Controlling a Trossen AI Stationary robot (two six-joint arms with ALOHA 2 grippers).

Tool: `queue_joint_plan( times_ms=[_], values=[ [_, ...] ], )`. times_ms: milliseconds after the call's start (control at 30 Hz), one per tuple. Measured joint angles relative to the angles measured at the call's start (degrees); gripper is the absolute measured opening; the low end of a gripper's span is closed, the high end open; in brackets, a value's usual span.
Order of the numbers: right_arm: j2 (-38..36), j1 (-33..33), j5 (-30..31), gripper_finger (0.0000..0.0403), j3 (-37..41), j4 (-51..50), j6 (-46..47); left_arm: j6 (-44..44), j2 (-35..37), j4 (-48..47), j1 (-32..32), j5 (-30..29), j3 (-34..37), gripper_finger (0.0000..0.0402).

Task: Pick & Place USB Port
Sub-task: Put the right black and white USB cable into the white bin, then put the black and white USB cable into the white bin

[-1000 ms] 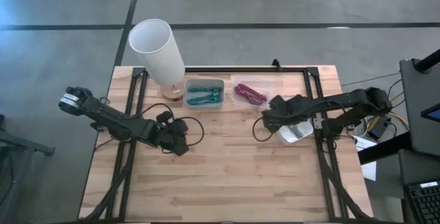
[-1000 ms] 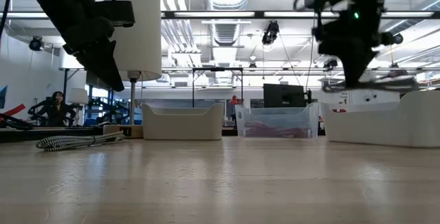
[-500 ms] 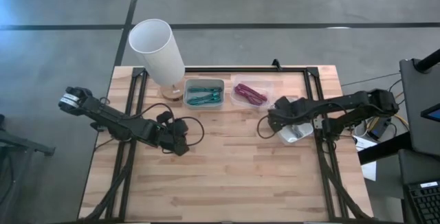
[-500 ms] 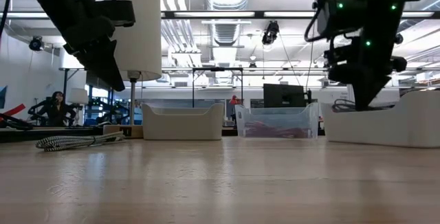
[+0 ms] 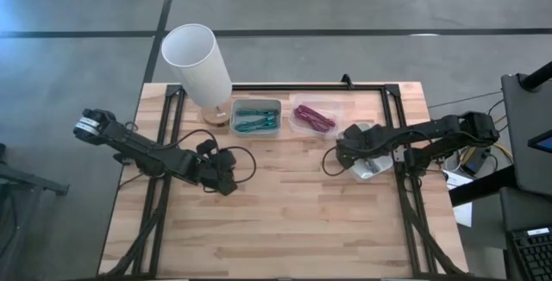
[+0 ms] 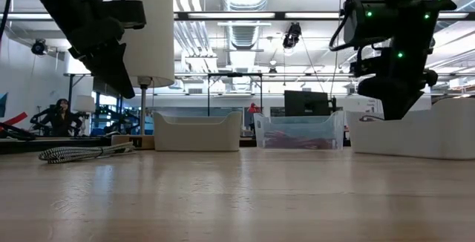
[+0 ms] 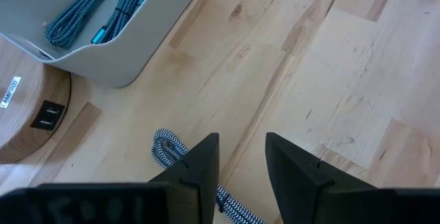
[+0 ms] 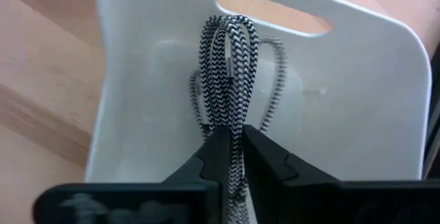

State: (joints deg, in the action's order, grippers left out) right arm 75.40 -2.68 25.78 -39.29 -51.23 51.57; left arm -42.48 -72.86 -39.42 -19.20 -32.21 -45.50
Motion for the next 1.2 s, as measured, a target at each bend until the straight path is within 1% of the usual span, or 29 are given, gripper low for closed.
queue_joint_plan(
  times_ms=[300,433,600,767,900,1067,1200],
  values=[
    [0.0,0.0,-0.09,0.0103,-0.44,0.24,-0.99,0.0,0.0,0.01,-0.01,0.0,0.0,0.0124],
    [-0.27,0.0,-0.13,0.0124,-0.44,0.45,-1.25,-0.76,0.0,0.02,0.0,0.0,0.0,0.0124],
    [-2.28,0.0,-0.19,0.0143,-0.96,0.47,-1.62,-0.97,0.0,-0.01,0.0,-0.11,0.0,0.0124],
    [-4.15,0.05,-0.29,0.0154,-5.02,0.53,-4.68,1.83,0.77,-2.42,0.0,0.11,-1.54,0.0124],
    [-4.79,0.05,-0.23,0.0157,-9.68,0.73,-6.53,1.92,2.66,-6.18,0.0,0.13,-3.81,0.0124],
    [-4.45,0.19,-0.12,0.0152,-13.84,2.74,-8.64,1.78,6.99,-8.94,-0.02,0.16,-4.4,0.0124],
    [-4.41,0.42,-0.18,0.0147,-14.47,6.79,-9.58,1.28,10.89,-10.74,-0.02,0.57,-3.93,0.0124]
  ],
)
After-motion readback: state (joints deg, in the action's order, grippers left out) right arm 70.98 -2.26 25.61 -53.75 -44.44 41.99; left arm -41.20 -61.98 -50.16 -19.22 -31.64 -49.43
